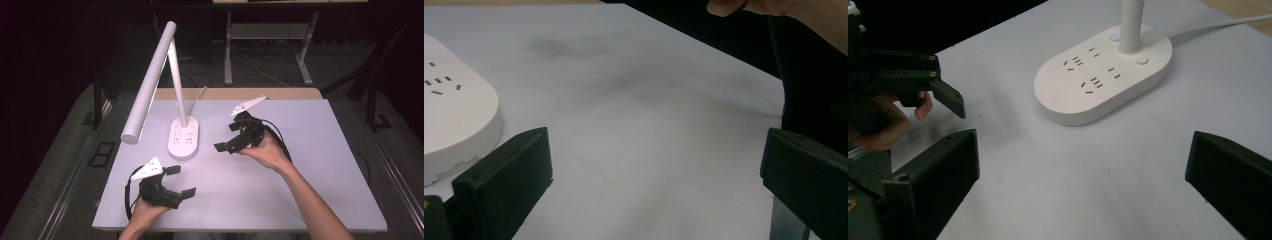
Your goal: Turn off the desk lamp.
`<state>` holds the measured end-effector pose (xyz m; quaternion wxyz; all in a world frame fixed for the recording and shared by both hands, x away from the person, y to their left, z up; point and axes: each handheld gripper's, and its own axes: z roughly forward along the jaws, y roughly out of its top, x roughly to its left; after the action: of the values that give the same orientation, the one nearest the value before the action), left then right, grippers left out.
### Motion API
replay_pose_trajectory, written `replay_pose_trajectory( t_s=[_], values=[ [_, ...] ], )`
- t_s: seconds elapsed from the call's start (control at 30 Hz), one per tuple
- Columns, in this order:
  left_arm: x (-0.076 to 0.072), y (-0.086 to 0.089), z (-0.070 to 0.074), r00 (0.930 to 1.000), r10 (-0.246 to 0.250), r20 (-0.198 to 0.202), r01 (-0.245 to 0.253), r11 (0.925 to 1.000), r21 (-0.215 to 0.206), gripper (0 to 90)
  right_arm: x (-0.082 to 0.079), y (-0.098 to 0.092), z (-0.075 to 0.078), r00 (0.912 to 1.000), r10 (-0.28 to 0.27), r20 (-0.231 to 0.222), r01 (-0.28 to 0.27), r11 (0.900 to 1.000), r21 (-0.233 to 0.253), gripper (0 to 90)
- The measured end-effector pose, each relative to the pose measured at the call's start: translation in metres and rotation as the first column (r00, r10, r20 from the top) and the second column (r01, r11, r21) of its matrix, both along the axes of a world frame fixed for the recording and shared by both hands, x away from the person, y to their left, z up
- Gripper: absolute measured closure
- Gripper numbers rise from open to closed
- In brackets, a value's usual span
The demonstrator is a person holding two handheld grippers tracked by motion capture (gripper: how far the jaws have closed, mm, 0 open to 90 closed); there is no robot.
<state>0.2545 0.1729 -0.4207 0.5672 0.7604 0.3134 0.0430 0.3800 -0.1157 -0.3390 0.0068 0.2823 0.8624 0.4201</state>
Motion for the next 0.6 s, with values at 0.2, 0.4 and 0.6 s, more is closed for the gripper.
replay_pose_trajectory(
  t_s=[0.2,0.4,0.6],
  values=[
    [0.0,0.002,0.0,1.0,0.0,0.006,0.0,1.0,0.001,0.0,0.01,0.012,0.003,0.9998,0.018,-0.002,-0.018,1.0,0.013,0.8],
    [0.0,0.002,0.001,1.0,0.002,0.007,-0.002,1.0,-0.001,0.0,0.022,0.023,0.005,0.9997,0.022,-0.002,-0.022,1.0,0.018,0.9],
    [-0.001,0.001,0.001,1.0,0.0,0.01,0.0,1.0,-0.002,0.0,0.035,0.031,0.006,0.9999,0.015,0.006,-0.015,0.999,0.034,0.9]
  ],
)
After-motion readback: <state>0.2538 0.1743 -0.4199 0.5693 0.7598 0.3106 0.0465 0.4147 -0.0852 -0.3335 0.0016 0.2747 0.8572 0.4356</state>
